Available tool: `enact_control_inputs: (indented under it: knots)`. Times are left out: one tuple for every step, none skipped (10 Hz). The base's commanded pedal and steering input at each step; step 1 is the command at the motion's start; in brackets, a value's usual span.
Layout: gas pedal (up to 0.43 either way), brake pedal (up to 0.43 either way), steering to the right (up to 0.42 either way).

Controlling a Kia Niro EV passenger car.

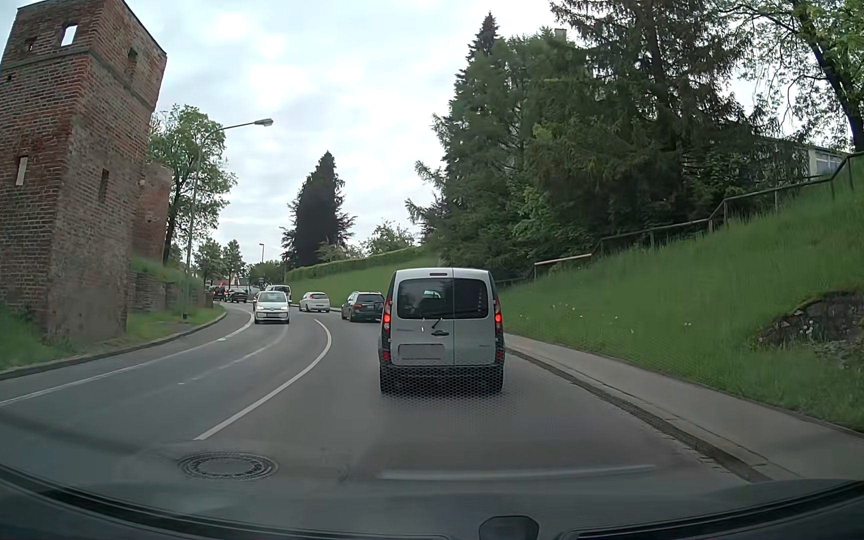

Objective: Follow the waypoints while adhering to traffic rules and regulations

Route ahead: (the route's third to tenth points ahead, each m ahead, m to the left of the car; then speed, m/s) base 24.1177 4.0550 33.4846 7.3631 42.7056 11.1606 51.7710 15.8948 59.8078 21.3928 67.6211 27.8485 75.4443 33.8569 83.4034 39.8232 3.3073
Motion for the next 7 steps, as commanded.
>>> enact_control_inputs:
  knots:
    - [0.098, 0.000, -0.019]
    - [0.098, 0.000, -0.020]
    - [0.098, 0.000, -0.020]
    - [0.098, 0.000, -0.020]
    - [0.098, 0.000, -0.020]
    - [0.087, 0.000, -0.021]
    - [0.087, 0.000, -0.021]
